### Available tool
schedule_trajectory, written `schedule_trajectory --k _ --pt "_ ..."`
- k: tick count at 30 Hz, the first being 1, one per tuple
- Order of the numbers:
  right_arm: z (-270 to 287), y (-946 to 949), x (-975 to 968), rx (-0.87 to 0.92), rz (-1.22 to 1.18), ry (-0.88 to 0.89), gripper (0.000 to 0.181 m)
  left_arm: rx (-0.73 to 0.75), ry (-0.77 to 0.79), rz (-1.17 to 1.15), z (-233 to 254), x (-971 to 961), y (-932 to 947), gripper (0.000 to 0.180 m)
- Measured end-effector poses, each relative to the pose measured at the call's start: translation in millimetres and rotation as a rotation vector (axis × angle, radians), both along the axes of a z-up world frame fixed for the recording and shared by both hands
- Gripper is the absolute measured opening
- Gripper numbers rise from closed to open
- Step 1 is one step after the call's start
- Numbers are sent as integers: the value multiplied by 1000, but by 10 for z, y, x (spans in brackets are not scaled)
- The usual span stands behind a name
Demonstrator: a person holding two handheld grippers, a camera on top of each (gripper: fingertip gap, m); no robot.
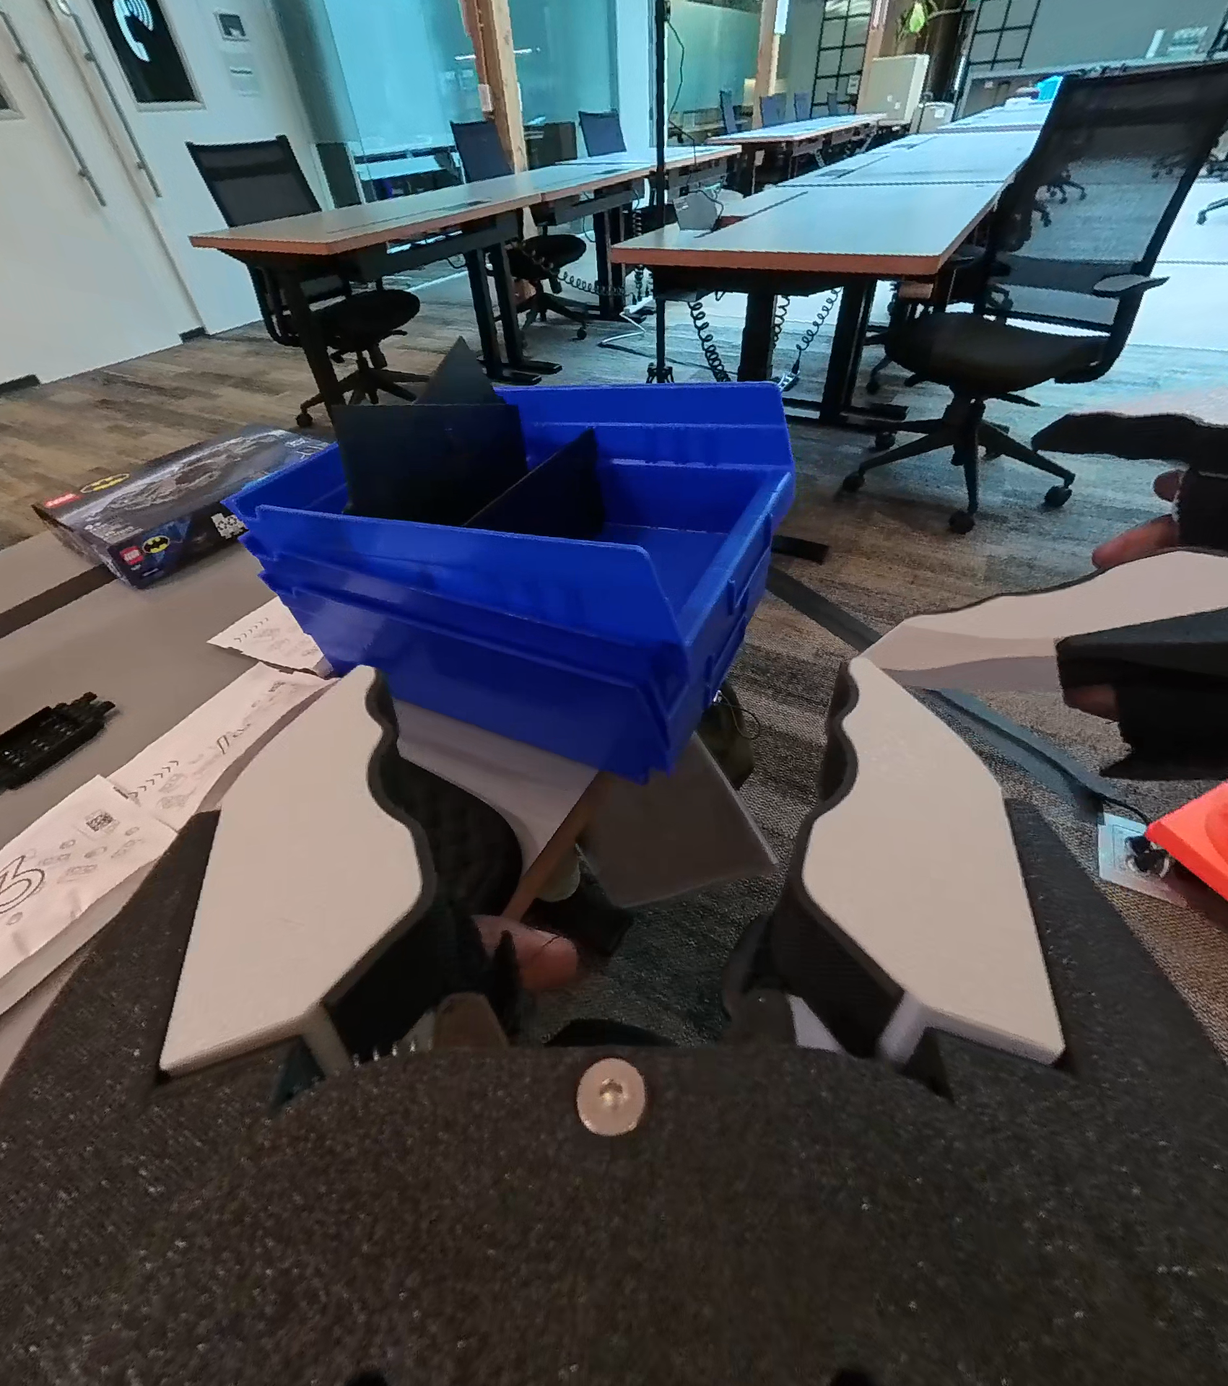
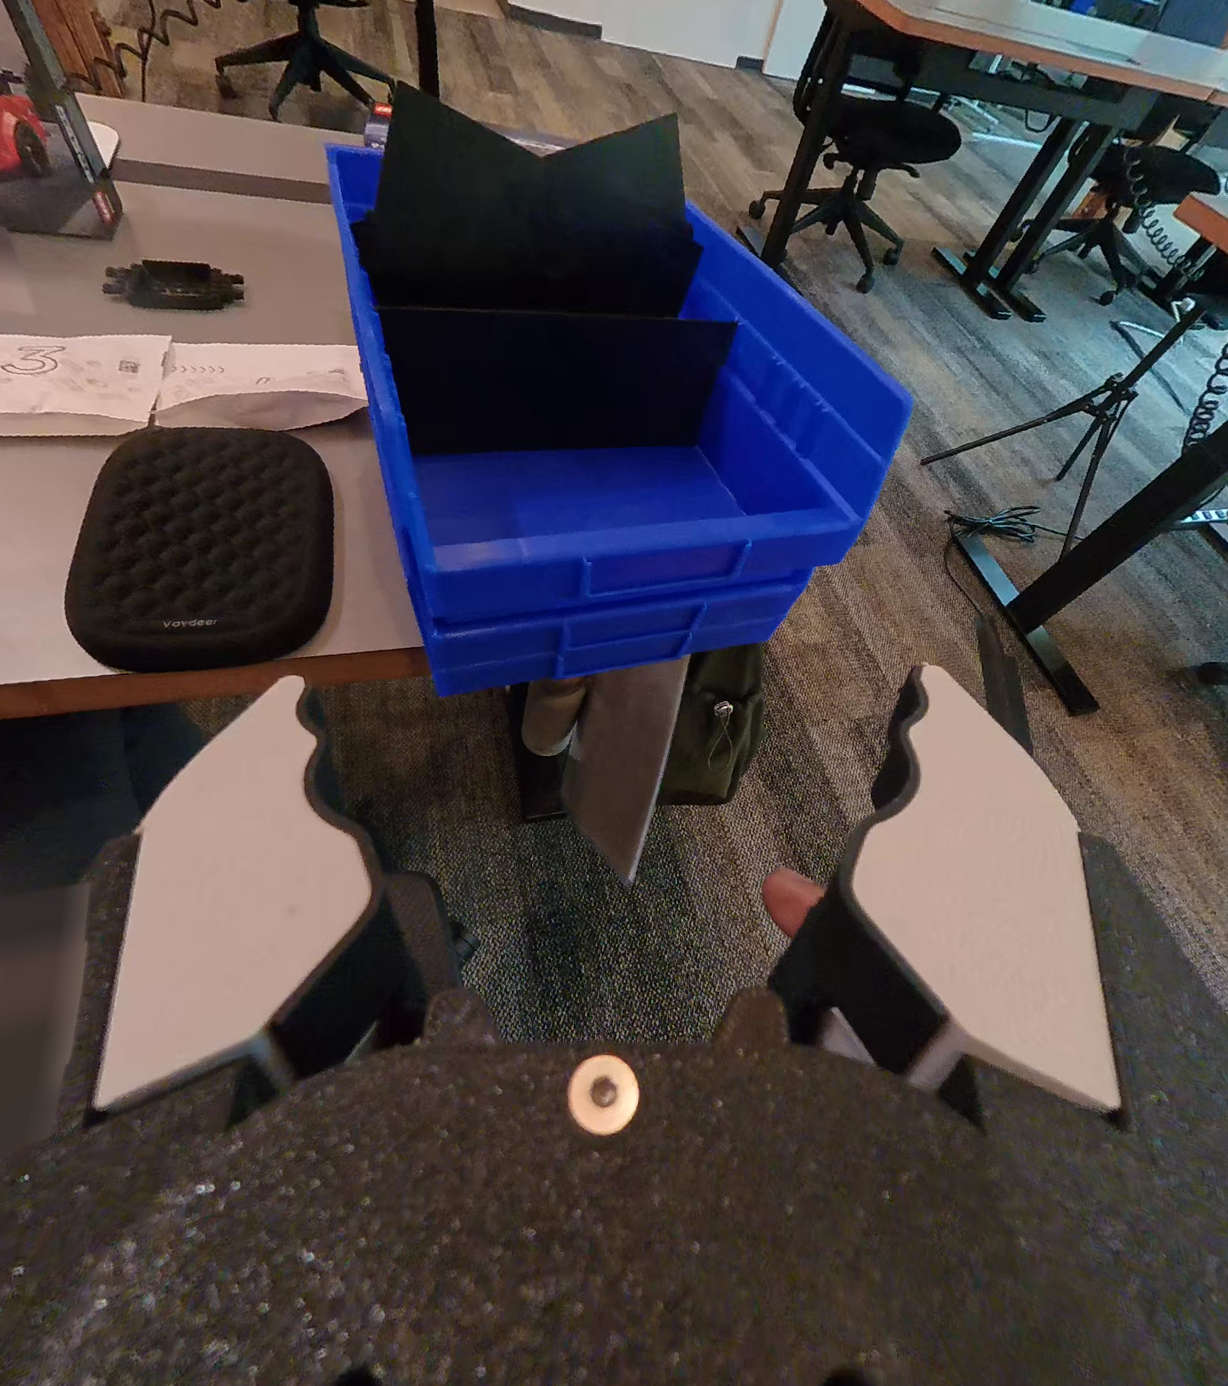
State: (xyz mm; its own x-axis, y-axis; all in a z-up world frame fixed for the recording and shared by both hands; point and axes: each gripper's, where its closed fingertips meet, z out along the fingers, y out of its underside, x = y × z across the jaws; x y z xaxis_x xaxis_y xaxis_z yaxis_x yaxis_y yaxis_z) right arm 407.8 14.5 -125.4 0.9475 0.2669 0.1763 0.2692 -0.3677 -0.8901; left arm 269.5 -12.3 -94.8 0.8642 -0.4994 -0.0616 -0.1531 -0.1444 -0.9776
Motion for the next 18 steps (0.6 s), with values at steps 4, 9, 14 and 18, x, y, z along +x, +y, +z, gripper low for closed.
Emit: schedule_trajectory --k 4,9,14,18 --pt "2 -7 -9 1 -1 -2 138 -3 -1 2 -17 7 3 109" --pt "23 -15 -18 2 -8 11 134 -6 0 9 -21 -19 9 109" --pt "63 -28 -50 15 -6 10 134 -13 17 13 -43 -6 18 107" --pt "61 -34 -52 12 -11 1 134 -1 22 7 -29 19 4 106"
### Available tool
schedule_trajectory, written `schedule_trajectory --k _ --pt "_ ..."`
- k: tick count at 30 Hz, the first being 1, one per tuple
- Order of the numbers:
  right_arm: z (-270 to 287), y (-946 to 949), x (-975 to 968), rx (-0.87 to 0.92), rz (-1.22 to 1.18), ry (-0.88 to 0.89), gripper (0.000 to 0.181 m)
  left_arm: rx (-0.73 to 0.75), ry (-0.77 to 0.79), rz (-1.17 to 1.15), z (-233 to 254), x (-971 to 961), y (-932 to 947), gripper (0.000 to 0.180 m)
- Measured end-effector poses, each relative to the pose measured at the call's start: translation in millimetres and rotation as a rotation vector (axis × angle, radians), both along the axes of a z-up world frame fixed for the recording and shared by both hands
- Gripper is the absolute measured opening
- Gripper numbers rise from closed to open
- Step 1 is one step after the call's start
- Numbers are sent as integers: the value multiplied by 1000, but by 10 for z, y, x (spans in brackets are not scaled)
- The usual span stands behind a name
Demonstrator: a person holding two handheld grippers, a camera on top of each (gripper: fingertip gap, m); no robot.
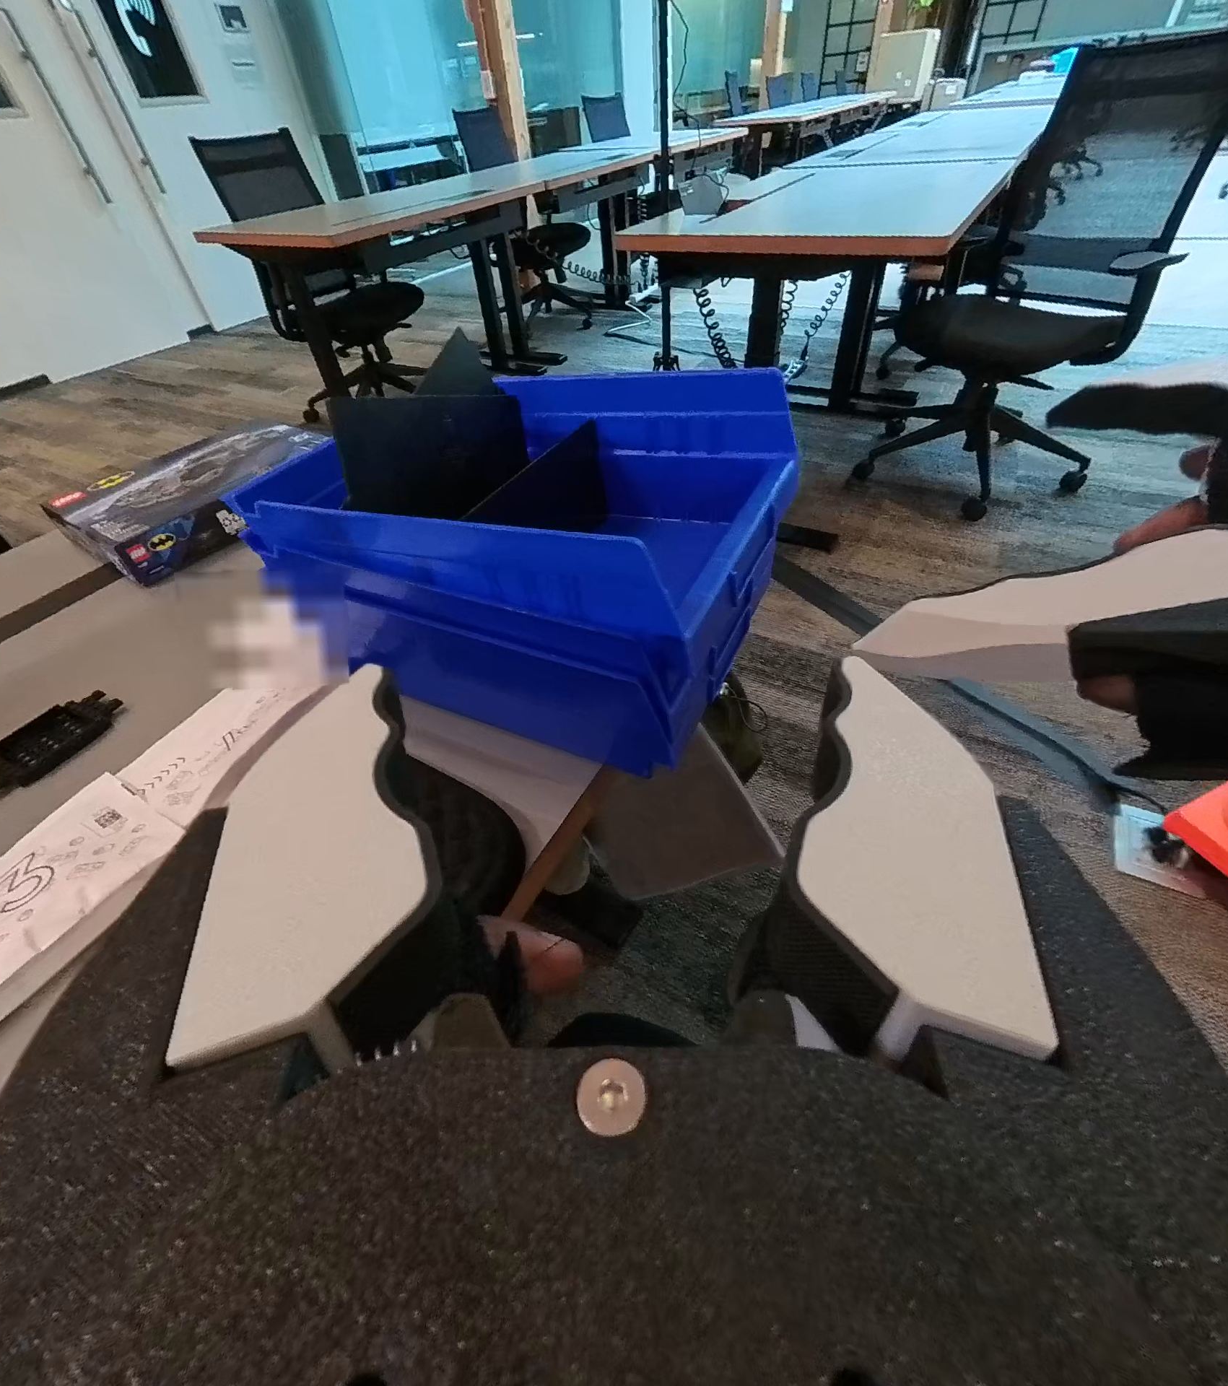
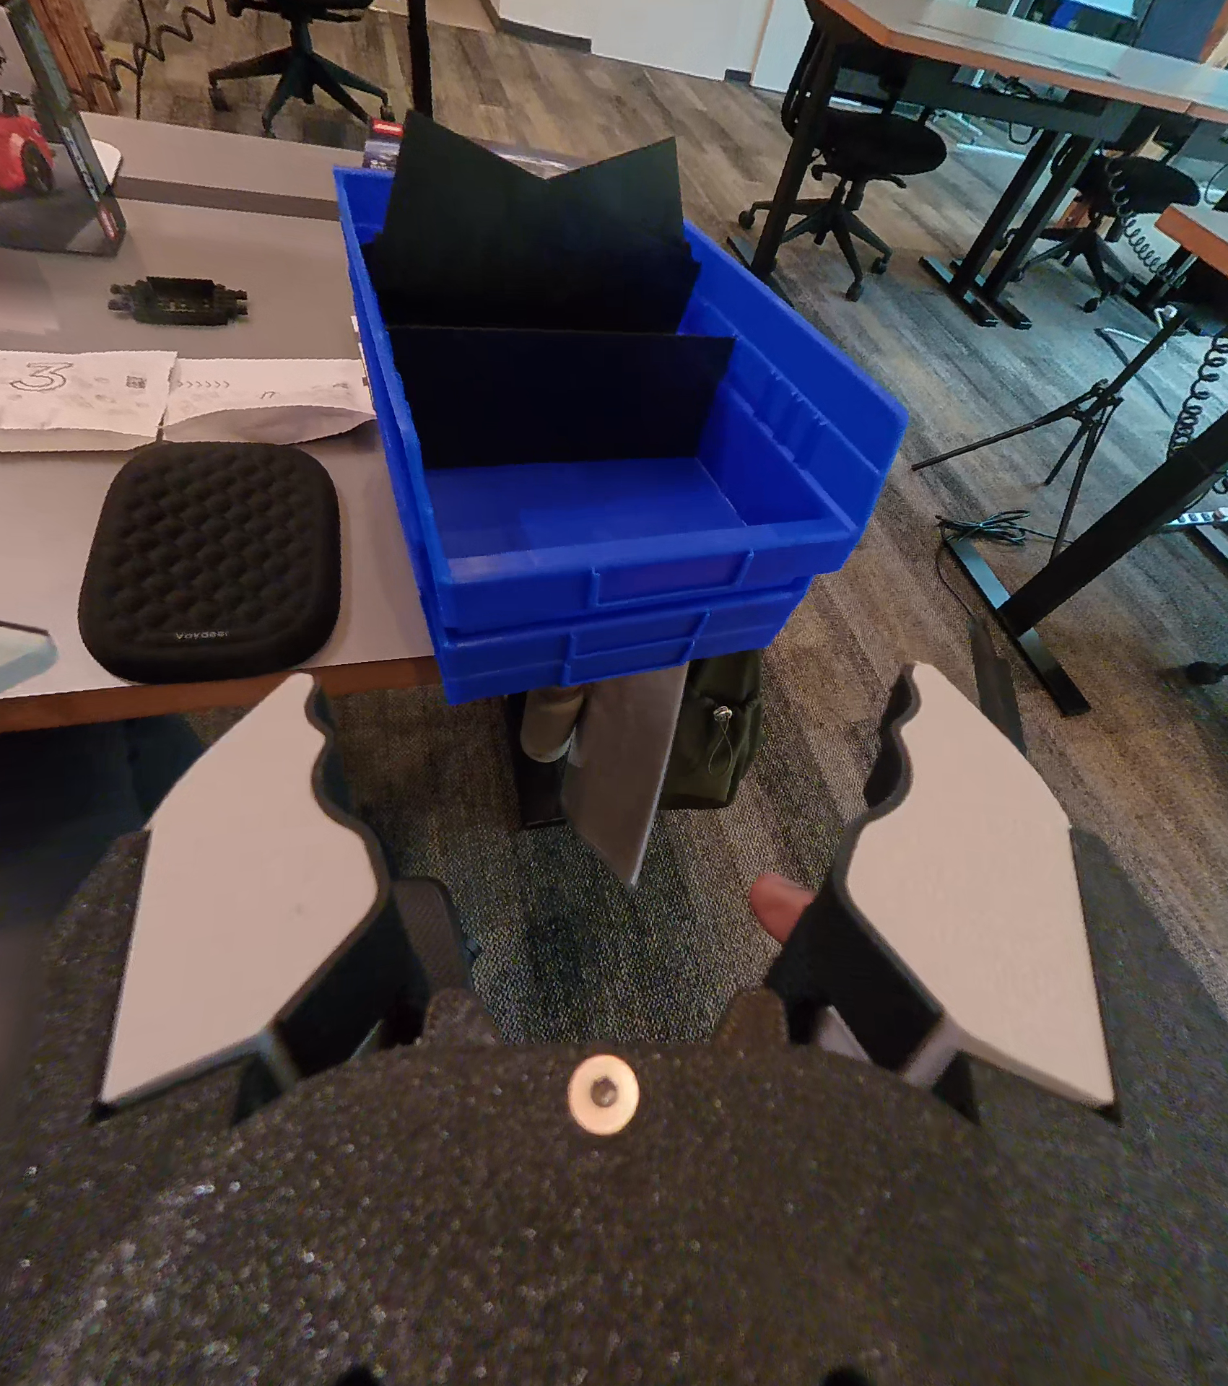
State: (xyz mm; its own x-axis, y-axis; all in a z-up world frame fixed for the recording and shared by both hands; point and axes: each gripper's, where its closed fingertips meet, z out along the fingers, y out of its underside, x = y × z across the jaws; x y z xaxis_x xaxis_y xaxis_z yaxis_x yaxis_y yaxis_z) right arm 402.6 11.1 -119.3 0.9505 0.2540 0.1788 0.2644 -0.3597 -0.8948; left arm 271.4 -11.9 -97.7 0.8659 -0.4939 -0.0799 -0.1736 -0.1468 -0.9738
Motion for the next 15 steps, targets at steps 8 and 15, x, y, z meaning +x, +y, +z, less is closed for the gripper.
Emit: schedule_trajectory --k 8,15 --pt "37 -2 9 10 -9 -1 133 16 12 6 37 11 -14 106" --pt "40 -5 -3 11 -9 -6 133 27 20 9 49 -7 -20 105"
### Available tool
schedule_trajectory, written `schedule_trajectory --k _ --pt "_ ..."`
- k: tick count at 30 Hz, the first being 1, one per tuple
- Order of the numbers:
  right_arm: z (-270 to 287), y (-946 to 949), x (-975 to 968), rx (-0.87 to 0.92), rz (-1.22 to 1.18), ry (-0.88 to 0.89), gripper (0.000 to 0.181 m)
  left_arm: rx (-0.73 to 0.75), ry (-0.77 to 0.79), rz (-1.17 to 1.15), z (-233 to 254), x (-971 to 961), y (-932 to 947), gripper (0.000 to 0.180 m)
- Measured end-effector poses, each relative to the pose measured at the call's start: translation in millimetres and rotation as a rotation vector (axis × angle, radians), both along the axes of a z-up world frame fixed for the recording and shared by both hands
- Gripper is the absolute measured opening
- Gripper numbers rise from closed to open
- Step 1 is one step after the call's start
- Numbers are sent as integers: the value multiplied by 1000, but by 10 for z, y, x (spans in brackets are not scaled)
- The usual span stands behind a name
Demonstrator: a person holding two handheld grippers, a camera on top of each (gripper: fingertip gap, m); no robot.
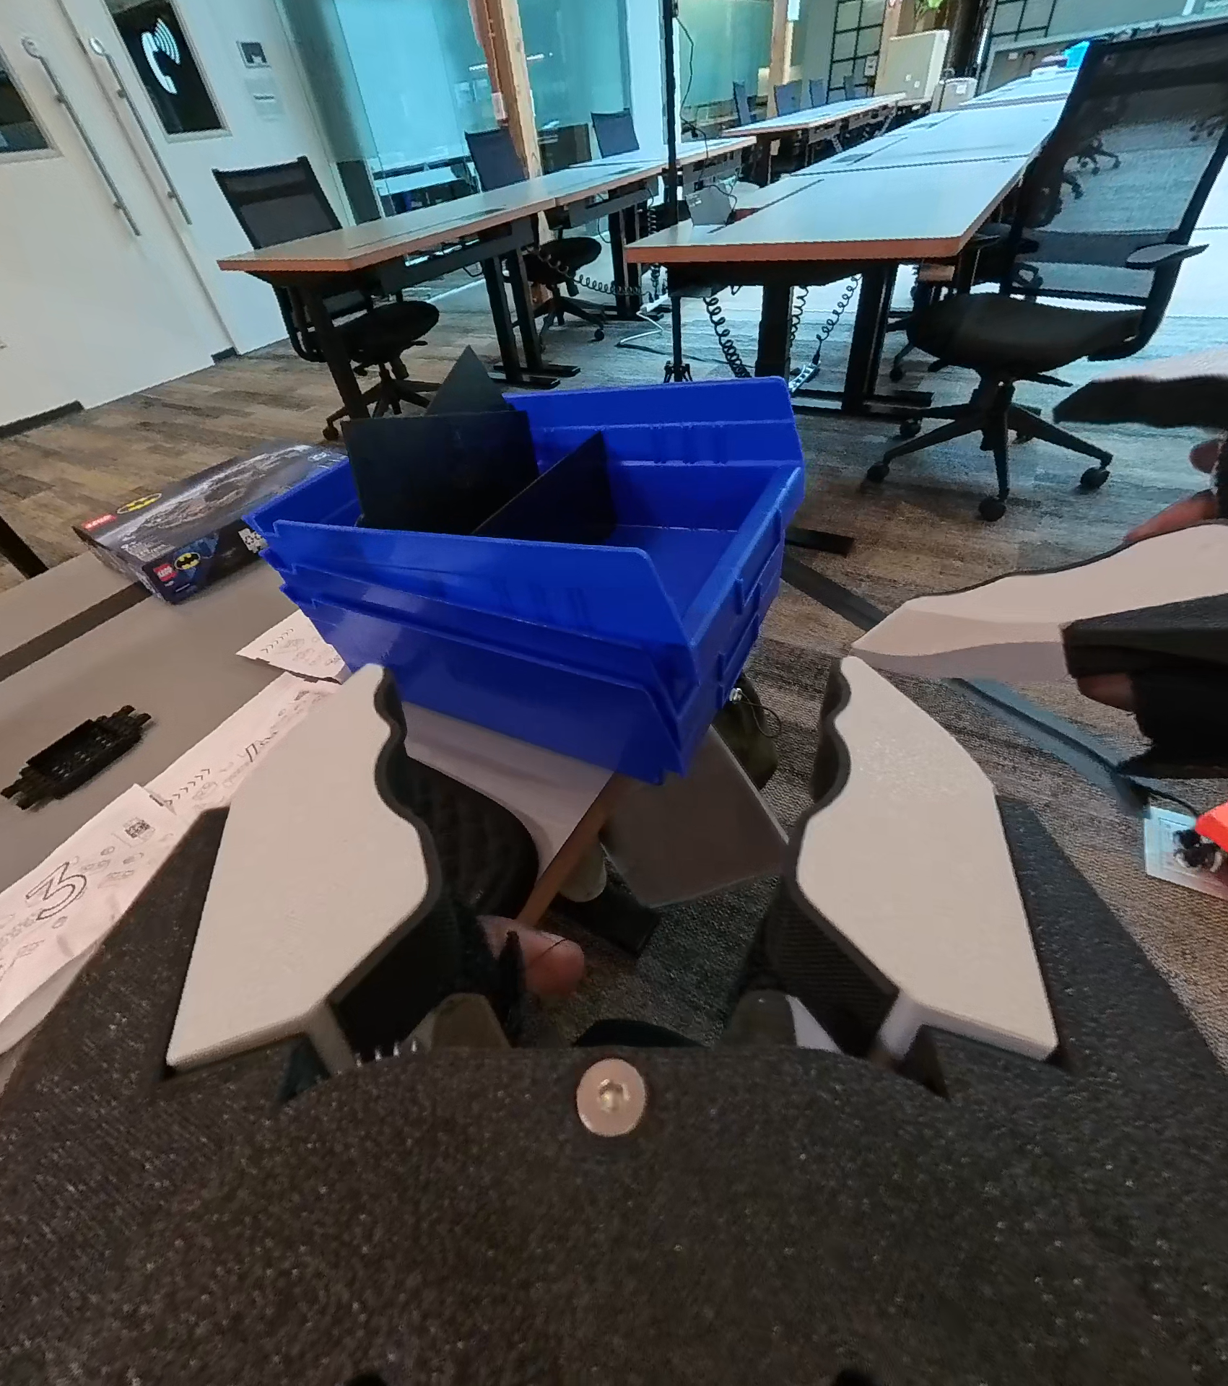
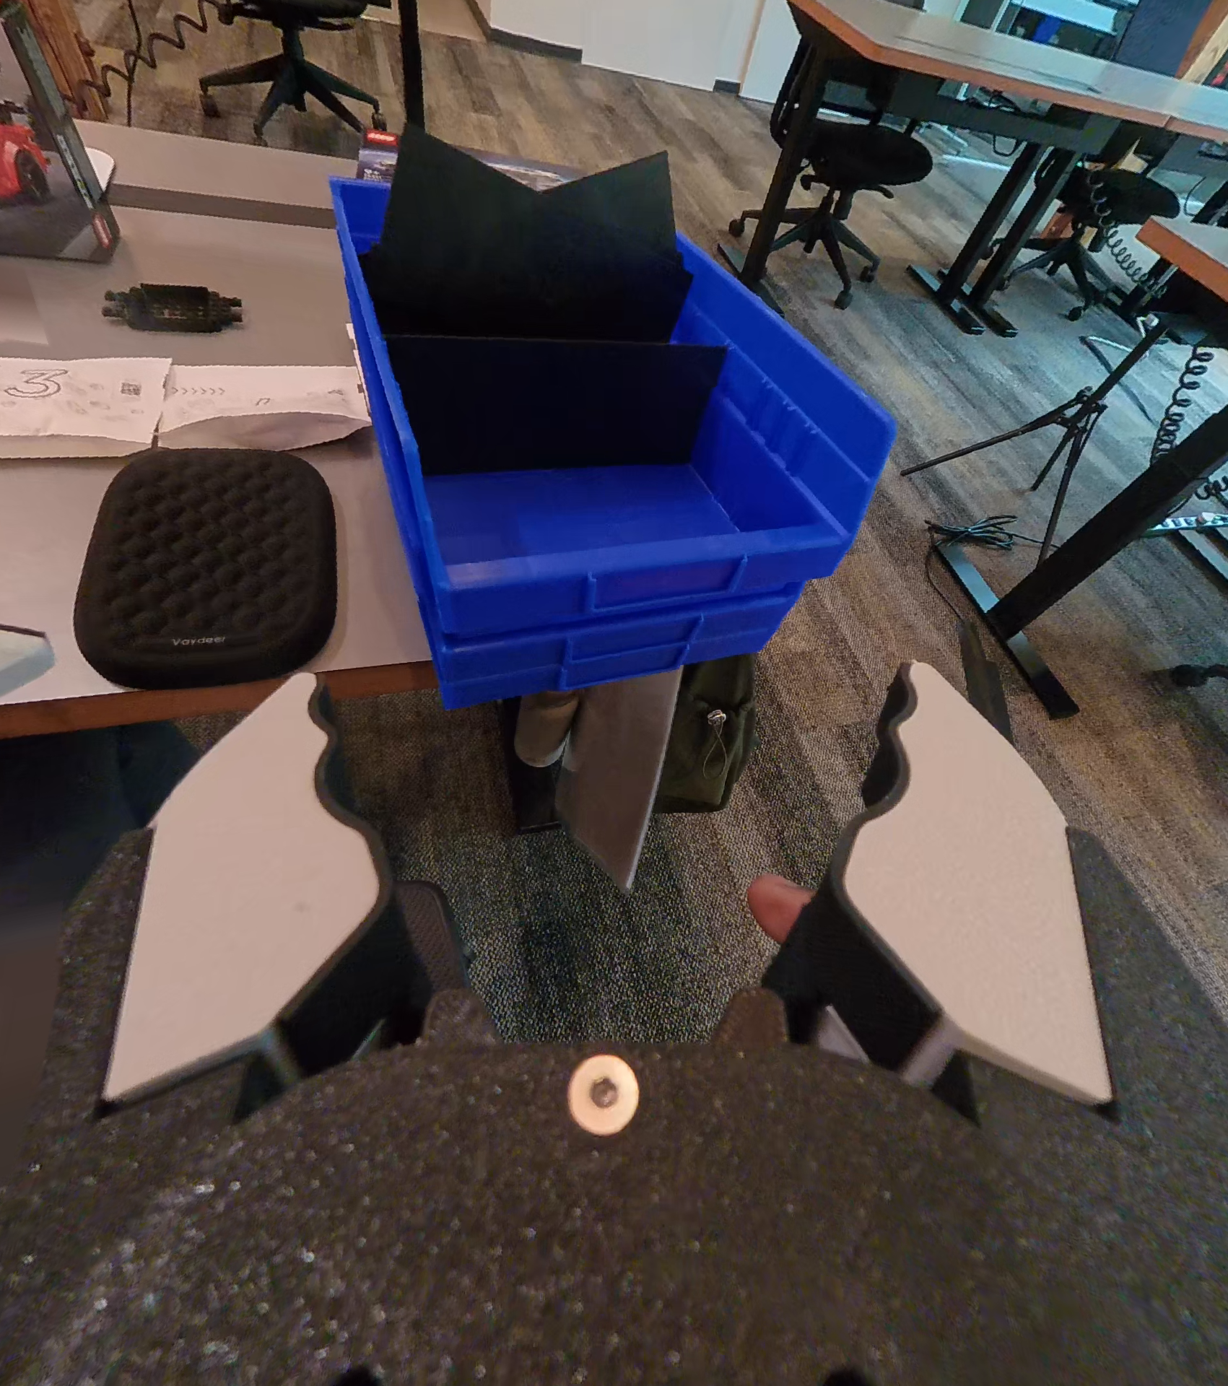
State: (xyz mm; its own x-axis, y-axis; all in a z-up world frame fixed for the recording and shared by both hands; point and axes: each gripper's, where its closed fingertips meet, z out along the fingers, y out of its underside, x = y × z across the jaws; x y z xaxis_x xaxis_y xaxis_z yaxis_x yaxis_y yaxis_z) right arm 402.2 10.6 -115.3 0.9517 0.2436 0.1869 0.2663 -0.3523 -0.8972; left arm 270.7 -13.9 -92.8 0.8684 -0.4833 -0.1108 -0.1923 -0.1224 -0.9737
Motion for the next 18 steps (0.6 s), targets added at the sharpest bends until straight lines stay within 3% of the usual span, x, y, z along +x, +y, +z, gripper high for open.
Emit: schedule_trajectory --k 18 --pt "203 12 -321 91 31 29 134 73 33 115 107 -452 -43 105"
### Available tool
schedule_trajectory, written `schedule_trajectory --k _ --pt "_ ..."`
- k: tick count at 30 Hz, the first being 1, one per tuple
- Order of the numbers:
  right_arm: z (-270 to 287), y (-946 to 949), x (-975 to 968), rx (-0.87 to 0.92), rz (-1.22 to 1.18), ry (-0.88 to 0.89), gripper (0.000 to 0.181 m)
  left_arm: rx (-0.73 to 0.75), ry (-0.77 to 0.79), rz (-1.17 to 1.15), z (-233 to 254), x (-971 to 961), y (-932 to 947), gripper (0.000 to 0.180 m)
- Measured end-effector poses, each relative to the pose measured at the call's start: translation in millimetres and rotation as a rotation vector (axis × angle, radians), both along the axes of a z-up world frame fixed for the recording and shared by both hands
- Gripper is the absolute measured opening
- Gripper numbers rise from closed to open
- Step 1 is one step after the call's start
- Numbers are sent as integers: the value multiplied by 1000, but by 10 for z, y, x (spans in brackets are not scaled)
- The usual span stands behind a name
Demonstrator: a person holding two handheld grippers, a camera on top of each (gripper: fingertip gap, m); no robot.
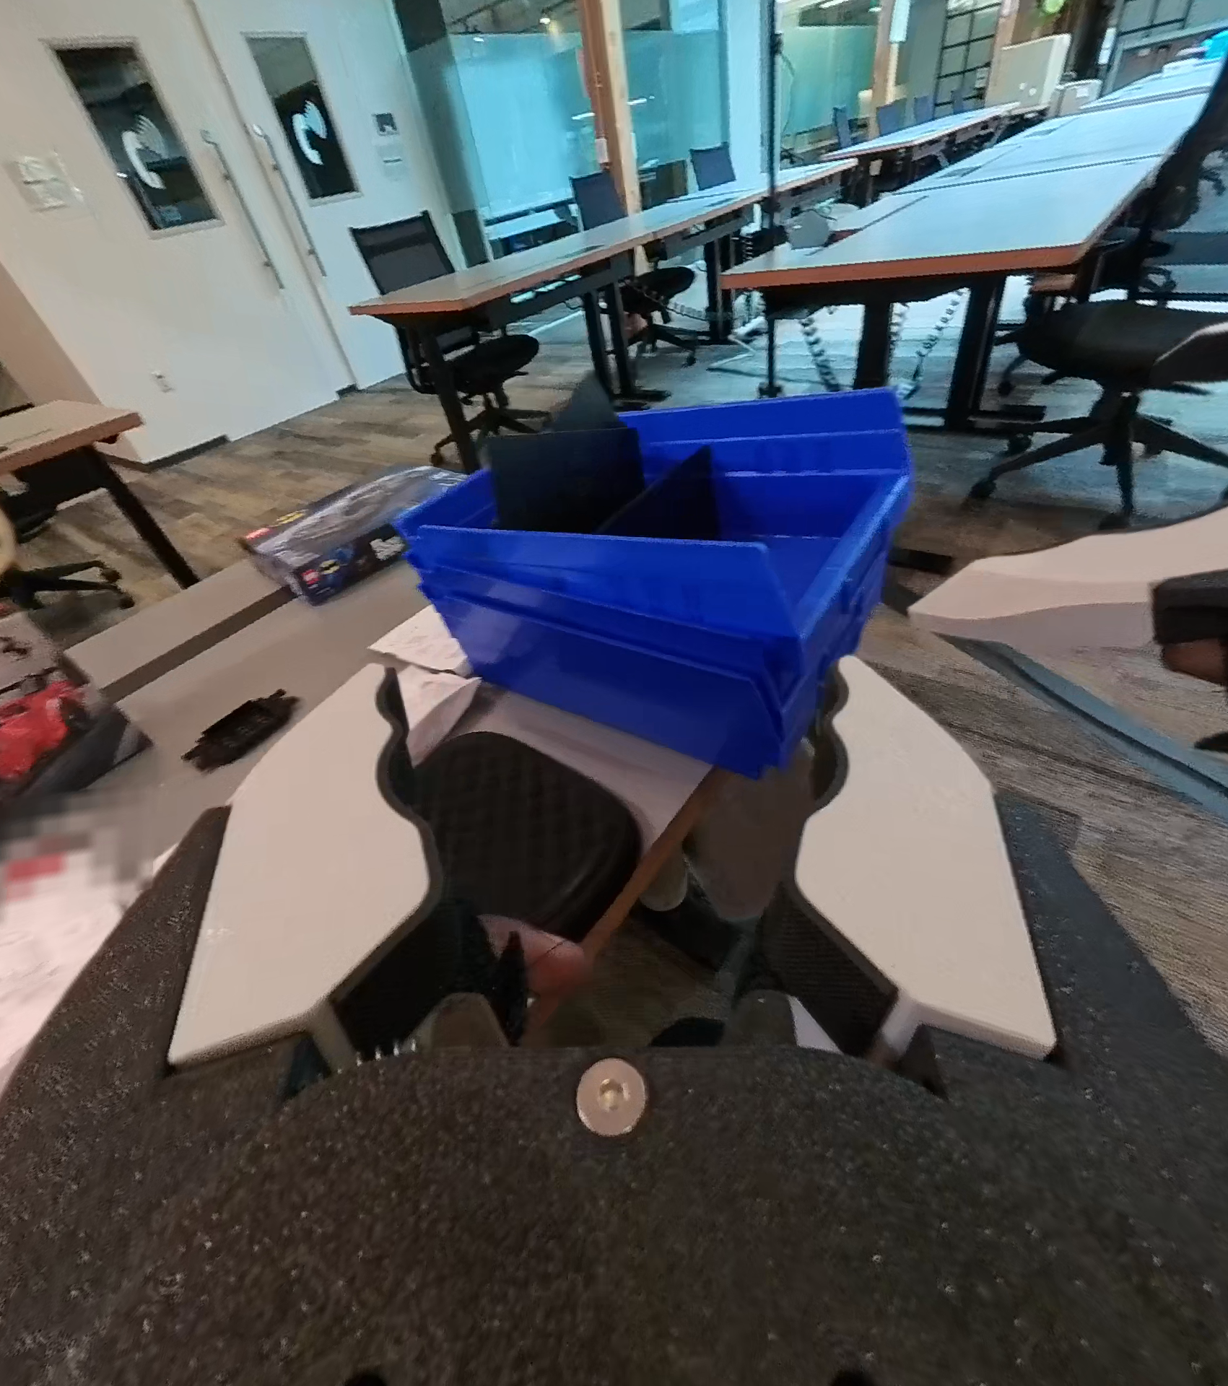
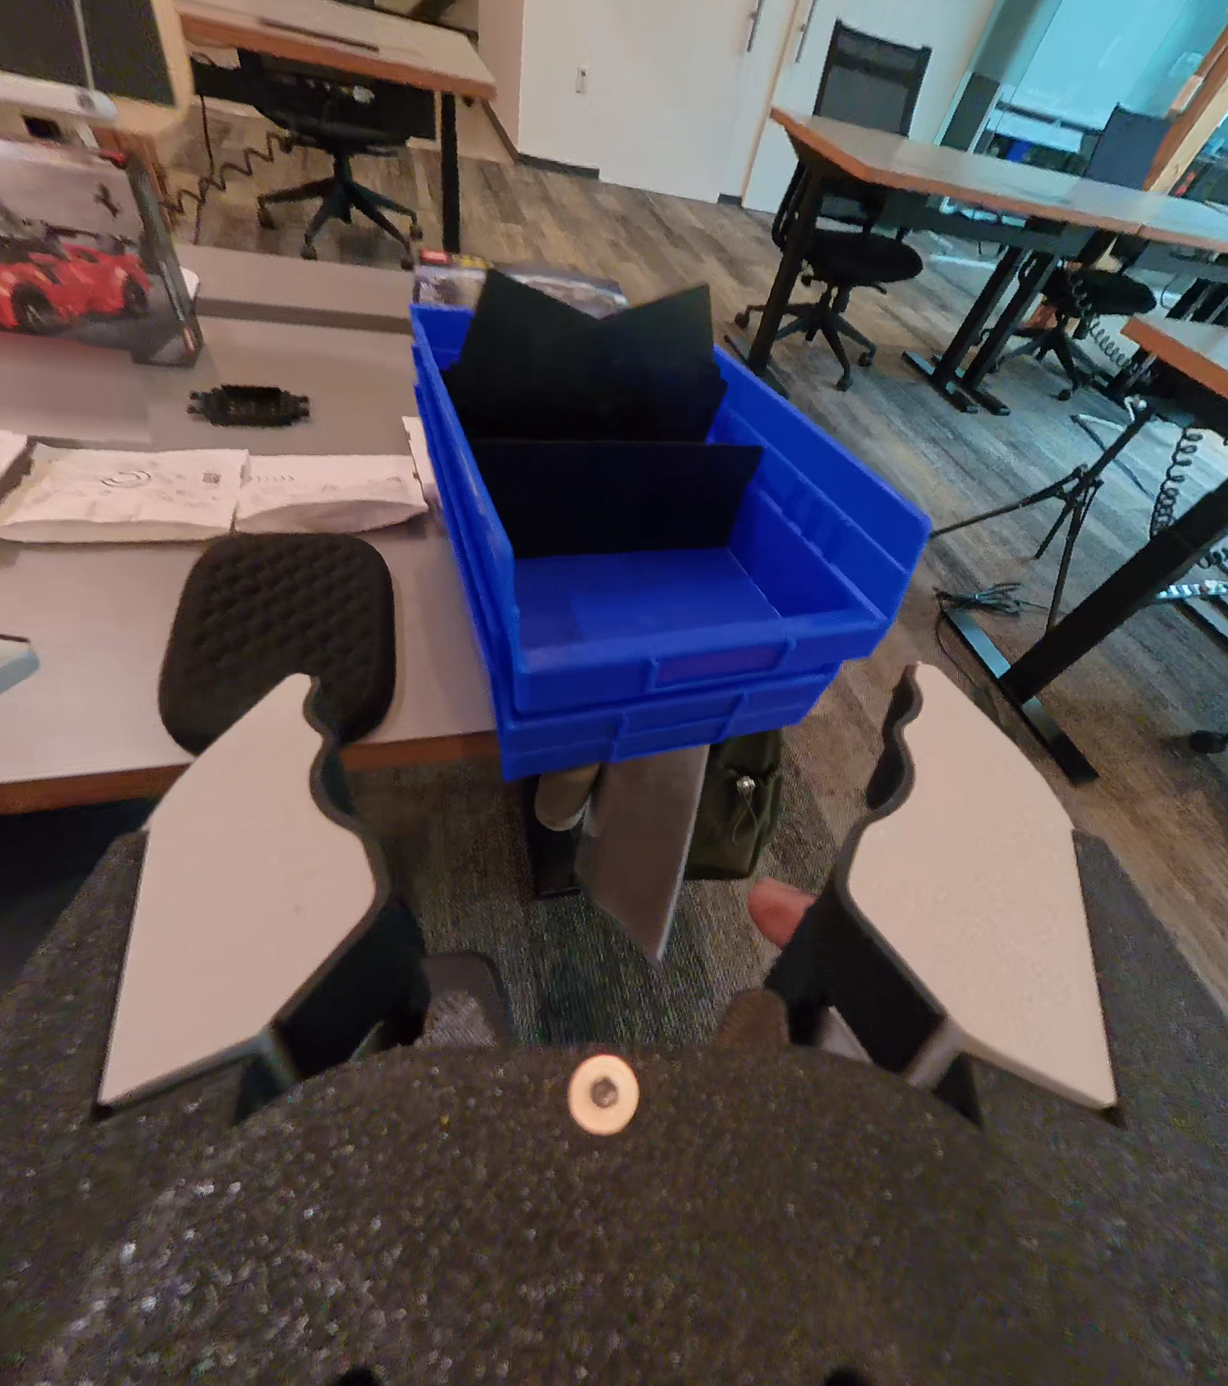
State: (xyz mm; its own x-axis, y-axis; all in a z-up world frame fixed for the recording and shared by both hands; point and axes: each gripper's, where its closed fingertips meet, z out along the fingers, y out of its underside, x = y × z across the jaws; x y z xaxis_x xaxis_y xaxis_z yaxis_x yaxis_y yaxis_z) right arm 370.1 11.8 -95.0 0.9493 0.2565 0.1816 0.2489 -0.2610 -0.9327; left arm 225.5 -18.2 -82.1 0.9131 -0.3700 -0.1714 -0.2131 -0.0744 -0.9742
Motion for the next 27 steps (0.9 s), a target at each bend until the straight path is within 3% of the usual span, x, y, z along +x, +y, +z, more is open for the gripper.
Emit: schedule_trajectory --k 5,12,20,27 --pt "195 49 -442 129 40 44 142 58 12 159 115 -592 -120 110" --pt "264 122 -1252 184 163 78 146 122 42 450 260 -1735 -475 137" --pt "319 288 -1982 207 240 74 146 134 -2 782 264 -2994 -957 142" --pt "243 337 -2451 178 295 45 146 86 -32 863 87 -3518 -1017 146"
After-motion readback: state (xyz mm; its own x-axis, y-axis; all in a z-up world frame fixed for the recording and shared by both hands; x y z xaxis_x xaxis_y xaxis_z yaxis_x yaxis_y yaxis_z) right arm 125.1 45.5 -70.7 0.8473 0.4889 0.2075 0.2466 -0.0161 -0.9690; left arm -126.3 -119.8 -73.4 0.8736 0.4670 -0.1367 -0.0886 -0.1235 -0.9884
